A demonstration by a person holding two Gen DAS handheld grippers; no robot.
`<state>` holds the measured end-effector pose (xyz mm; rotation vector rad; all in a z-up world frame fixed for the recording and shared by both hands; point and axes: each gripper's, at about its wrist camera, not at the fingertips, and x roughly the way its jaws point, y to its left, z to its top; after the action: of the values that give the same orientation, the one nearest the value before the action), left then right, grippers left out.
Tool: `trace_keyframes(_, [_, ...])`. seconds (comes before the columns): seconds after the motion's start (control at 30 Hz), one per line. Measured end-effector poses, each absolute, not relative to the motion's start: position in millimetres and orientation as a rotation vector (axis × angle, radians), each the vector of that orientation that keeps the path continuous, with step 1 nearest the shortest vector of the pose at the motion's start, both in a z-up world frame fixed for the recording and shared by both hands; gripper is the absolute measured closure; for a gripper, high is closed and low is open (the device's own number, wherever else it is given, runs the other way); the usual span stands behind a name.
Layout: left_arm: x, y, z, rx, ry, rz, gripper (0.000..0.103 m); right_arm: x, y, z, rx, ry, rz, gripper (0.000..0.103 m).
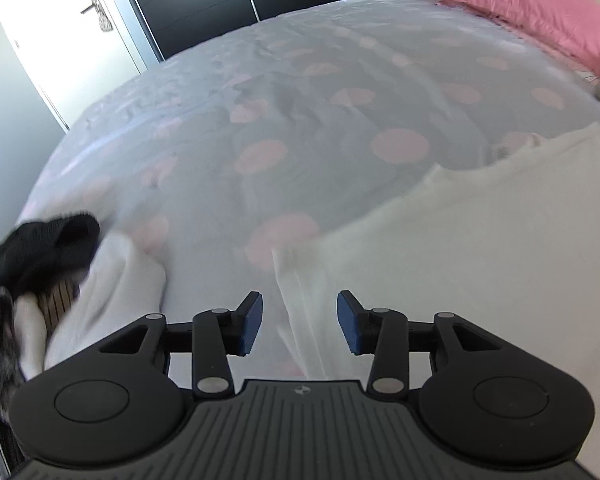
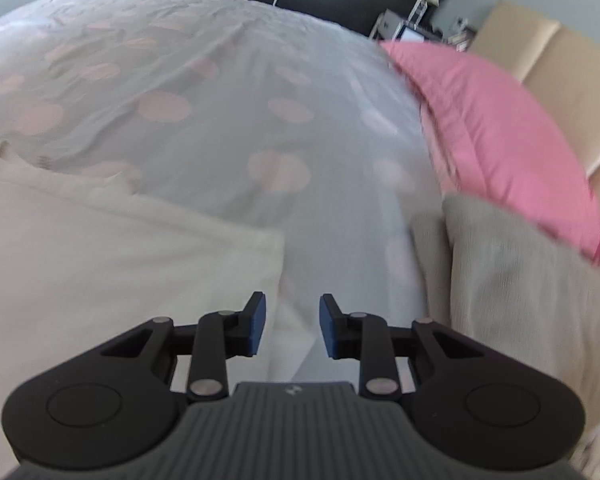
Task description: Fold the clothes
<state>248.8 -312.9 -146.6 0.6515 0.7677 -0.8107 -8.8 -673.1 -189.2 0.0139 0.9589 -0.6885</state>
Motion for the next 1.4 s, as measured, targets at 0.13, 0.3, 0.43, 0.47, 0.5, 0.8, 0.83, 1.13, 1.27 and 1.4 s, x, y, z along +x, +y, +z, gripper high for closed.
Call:
trace_keyframes(0.13, [221.4, -266.8, -143.2, 0.600, 0.871, -0.833, 0.064, -60.5, -645.5, -186.8, 0.165, 0.980, -0.666, 0.072])
trace_keyframes(0.3, [190.5, -213.6, -144.0, 0.575, 0.988, -0.890, 0.059, -118.9, -607.2, -202.2, 0.299, 1.024, -0.663, 0.071])
trace_keyframes(0.43, [178.4, -187.0, -150.0, 0.549, 1.047, -0.911, 0.055, -152.5, -593.8, -211.4, 0.448, 1.040, -0.712, 0.069])
trace_keyframes(0.47, [178.0, -183.3, -150.6, 0.534, 1.062, -0.901, 0.055, -159.9, -591.9, -212.8, 0.496, 1.039, -0.729, 0.068])
trace_keyframes(0.5, [177.7, -178.2, -150.2, 0.500, 1.072, -0.893, 0.055, -164.8, -587.9, -212.8, 0.512, 1.036, -0.728, 0.067])
trace_keyframes(0.8, [176.0, -164.6, -145.2, 0.373, 1.104, -0.889, 0.050, -185.3, -584.9, -214.0, 0.670, 0.978, -0.746, 0.056])
trace_keyframes(0.83, [175.8, -165.2, -144.7, 0.365, 1.103, -0.893, 0.050, -185.9, -587.8, -215.4, 0.686, 0.971, -0.750, 0.056])
trace_keyframes(1.13, [178.2, -178.6, -163.3, 0.370, 1.137, -0.901, 0.049, -187.1, -604.4, -225.9, 0.804, 0.935, -0.753, 0.055])
trace_keyframes(1.27, [179.1, -181.4, -168.5, 0.333, 1.150, -0.913, 0.054, -181.4, -603.6, -227.6, 0.792, 0.941, -0.744, 0.055])
trace_keyframes(1.4, [180.1, -186.3, -185.8, 0.363, 1.219, -0.889, 0.092, -179.6, -602.4, -231.9, 0.761, 0.975, -0.762, 0.078])
